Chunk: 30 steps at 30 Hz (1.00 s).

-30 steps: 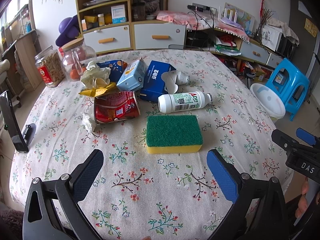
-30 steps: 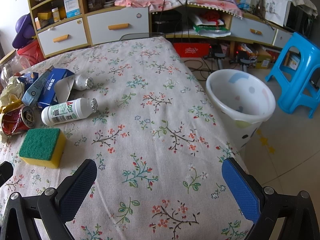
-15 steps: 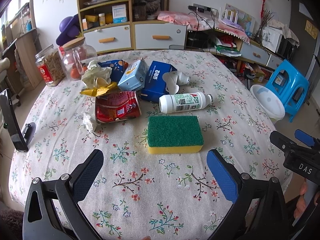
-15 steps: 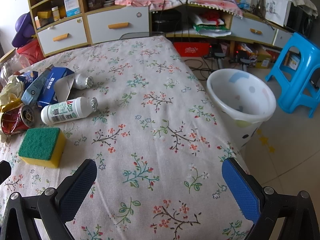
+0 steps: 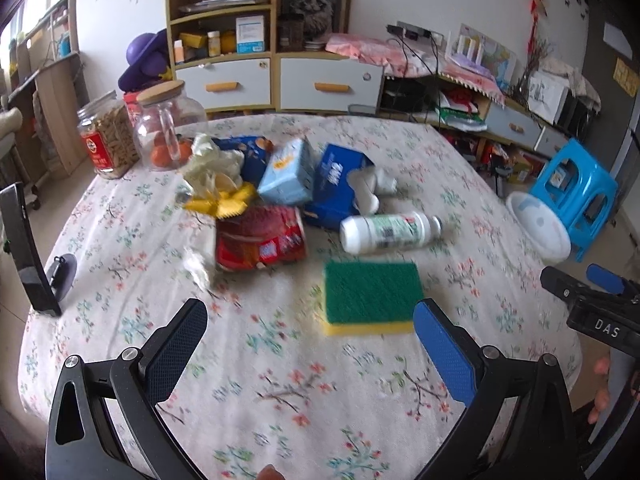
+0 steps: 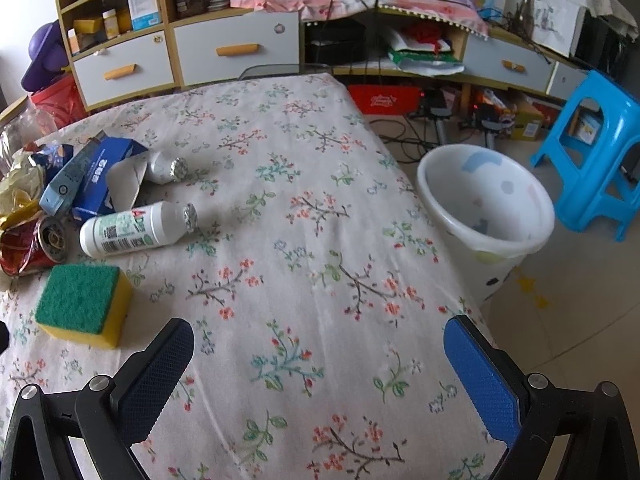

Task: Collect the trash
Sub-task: 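Grasp the white ADP bottle with the right tool while the left tool grasps the yellow snack packet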

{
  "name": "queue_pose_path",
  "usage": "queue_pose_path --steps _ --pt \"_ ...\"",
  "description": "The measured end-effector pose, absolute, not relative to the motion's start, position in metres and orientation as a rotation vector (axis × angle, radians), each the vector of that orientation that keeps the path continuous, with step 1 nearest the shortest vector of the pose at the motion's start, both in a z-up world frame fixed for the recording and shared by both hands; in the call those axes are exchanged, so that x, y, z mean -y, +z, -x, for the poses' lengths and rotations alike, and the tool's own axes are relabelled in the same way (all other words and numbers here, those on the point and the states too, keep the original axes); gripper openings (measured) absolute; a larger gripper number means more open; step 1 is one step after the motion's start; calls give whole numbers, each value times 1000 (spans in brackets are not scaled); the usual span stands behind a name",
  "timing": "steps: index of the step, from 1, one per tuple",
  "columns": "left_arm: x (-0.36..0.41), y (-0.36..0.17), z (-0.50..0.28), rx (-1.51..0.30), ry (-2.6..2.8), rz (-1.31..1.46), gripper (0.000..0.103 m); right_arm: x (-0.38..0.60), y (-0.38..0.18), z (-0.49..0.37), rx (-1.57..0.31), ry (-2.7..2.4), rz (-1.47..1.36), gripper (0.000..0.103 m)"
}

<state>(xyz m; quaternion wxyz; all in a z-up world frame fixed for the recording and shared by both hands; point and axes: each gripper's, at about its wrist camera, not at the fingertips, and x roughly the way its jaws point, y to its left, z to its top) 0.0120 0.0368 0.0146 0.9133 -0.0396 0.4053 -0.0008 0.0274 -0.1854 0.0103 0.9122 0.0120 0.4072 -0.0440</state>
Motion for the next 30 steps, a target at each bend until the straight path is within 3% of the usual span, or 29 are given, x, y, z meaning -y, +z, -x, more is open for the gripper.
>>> queue_pose_path --steps 8,18,26,30 --pt "-86 29 -47 -857 50 77 103 162 22 -76 -917 16 -46 103" --pt "-132 12 -103 -969 30 162 103 118 7 -139 -1069 162 -60 103" --pt "-151 -16 -139 -1010 -24 318 90 117 -24 -168 -1136 155 -182 103" --pt "-150 -21 -154 -1025 -60 367 89 115 -38 -179 -1190 182 -267 103"
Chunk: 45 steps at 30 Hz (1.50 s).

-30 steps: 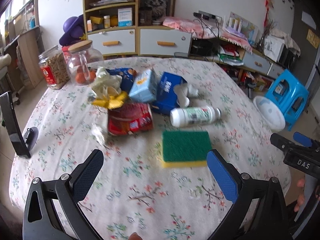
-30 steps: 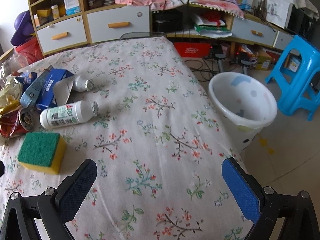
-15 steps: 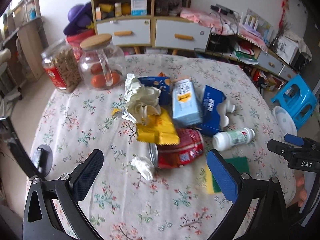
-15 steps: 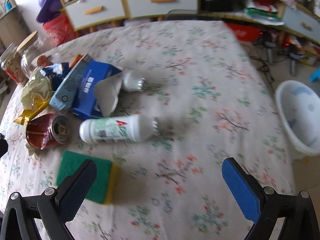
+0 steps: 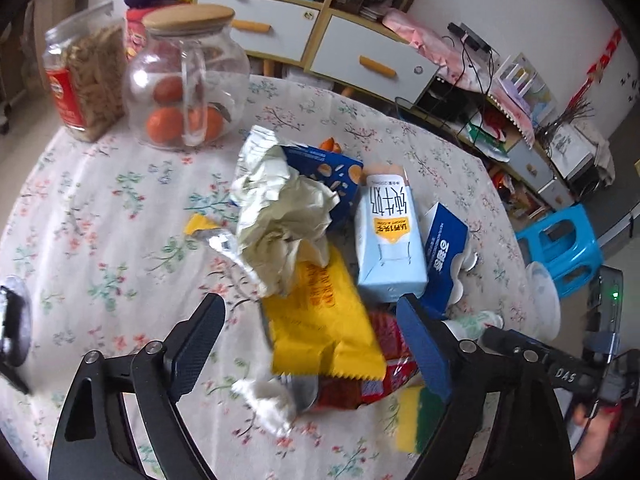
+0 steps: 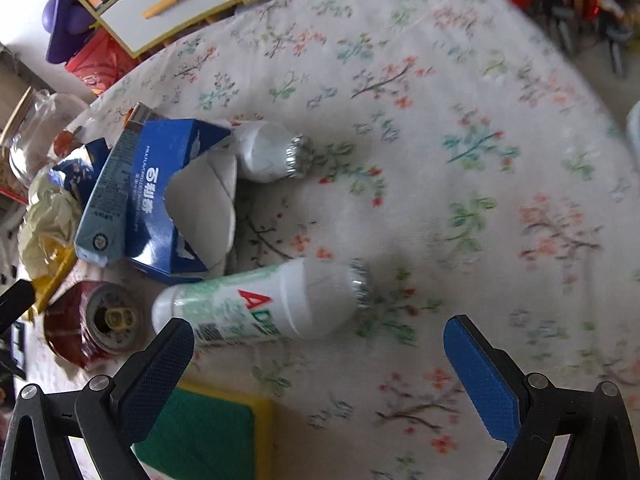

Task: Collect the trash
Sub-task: 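Grasp the white ADP bottle with the right tool while the left tool grasps the yellow snack packet, then carry both items to the white bin and open both tools to drop them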

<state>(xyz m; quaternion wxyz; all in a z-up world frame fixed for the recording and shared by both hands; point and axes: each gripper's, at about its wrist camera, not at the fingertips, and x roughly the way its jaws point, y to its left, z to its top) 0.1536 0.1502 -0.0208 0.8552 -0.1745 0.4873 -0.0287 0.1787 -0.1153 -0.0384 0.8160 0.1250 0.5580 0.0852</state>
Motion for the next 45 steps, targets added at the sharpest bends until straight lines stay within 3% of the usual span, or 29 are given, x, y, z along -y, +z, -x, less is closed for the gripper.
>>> queue_pose_path --steps 3,8,11,14,18,25,34,45 --pt "-148 -30 -164 -1054 -62 377 85 107 -40 -186 -1186 197 -274 103" --pt "-146 -42 -174 -1088 -51 377 60 95 -50 -196 -1218 215 -309 102" --pt "-146 -41 -172 -1079 -64 395 53 94 -56 -200 -1223 208 -337 98" --pt "-146 -34 -167 -1058 -88 401 47 94 -53 -202 -1202 181 -339 86" --pt "-147 -23 -156 -1034 -124 404 44 95 -51 -202 -1193 181 -342 65" --pt "-139 -7 -134 -985 -161 372 41 109 -38 -195 -1161 214 -418 53" --pt "-127 14 -124 -929 -197 324 37 130 -17 -182 -1112 233 -437 47" --pt "-80 29 -129 -892 -272 261 36 179 21 -157 -999 192 -446 46"
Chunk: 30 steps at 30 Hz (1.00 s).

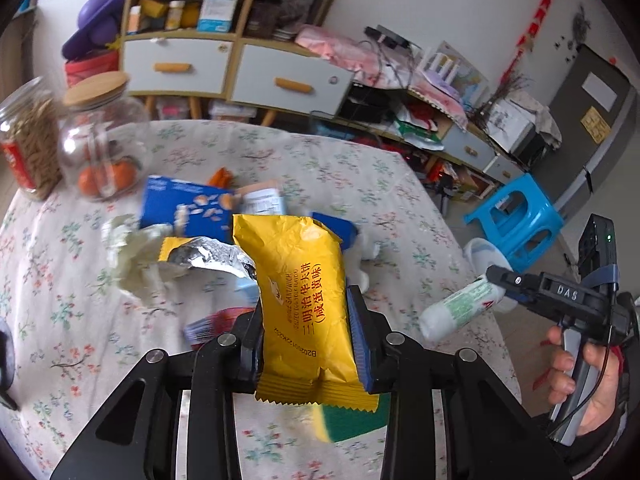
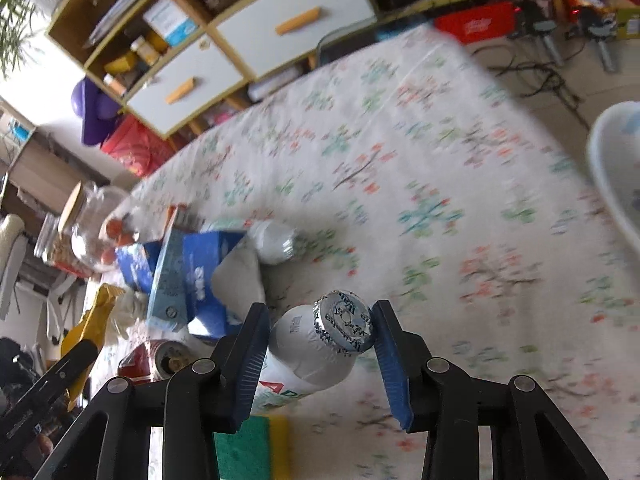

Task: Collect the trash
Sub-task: 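Carry both items to the white bin and open both tools to drop them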

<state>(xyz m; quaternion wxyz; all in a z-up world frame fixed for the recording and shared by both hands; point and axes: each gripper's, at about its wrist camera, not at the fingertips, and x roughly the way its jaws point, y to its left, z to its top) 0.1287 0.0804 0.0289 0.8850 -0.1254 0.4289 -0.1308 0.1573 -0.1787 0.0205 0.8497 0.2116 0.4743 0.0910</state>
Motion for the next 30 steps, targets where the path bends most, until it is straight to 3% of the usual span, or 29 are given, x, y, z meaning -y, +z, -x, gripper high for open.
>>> queue_pose_path --steps 12,26,30 --pt "3 21 -141 -941 -344 171 36 306 43 -132 -870 -81 -535 46" --pt "132 4 -173 -1010 -472 58 36 424 26 -128 -790 -394 -595 47" --pt "177 3 -179 -1000 -530 -1 36 437 24 -128 -770 -415 -597 52"
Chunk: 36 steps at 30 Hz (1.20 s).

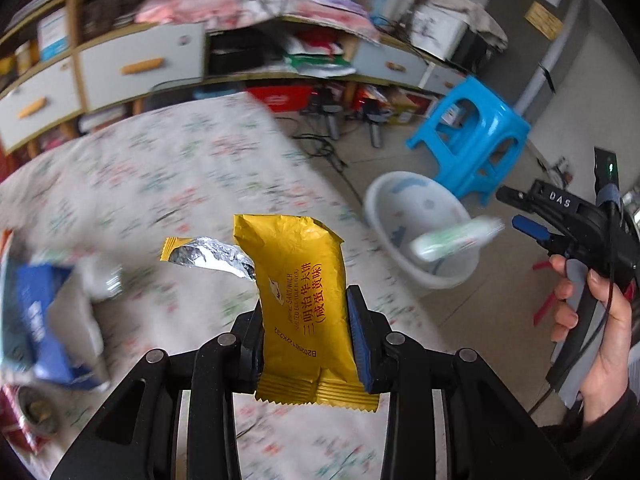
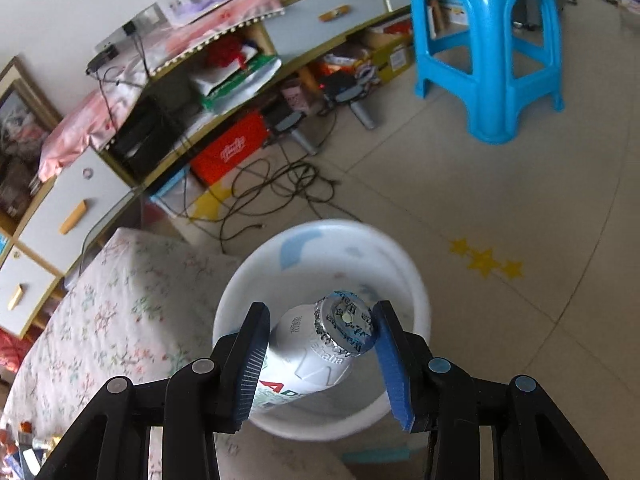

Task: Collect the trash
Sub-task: 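Carry both items to the white bin and open both tools to drop them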

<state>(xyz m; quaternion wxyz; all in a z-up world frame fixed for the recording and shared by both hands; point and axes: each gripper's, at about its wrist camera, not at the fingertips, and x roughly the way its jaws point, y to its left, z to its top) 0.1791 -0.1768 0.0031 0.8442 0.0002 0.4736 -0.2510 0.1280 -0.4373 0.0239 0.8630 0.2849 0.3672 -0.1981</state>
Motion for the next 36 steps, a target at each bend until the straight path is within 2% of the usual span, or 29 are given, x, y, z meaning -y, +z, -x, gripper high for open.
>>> queue_pose_path --steps 1,3,11,20,21,23,25,26,36 --pt "185 2 -180 -999 -541 -11 36 441 24 -128 -765 -415 -602 61" --pt "207 1 -182 -994 -570 -40 37 446 25 -124 -756 -426 -603 67" --pt "277 -10 -182 -972 -660 -156 37 475 34 -98 -756 -478 -606 69" --pt "313 -16 -195 -970 -695 -176 40 502 33 -70 -777 -520 -561 73" --pt "315 -15 -196 -963 -707 -173 44 504 31 -69 -788 -523 -560 73" --pt "319 -14 -199 -959 -711 -174 69 506 28 -70 -802 -520 -561 73" --pt "319 -11 -201 -945 -665 -167 87 507 27 -69 -808 -518 -557 73" --pt "318 -8 -201 -928 -643 -167 91 507 27 -69 -809 -517 -553 73" --pt "279 -5 -196 -925 -536 -232 91 493 28 -76 -831 -472 -515 75"
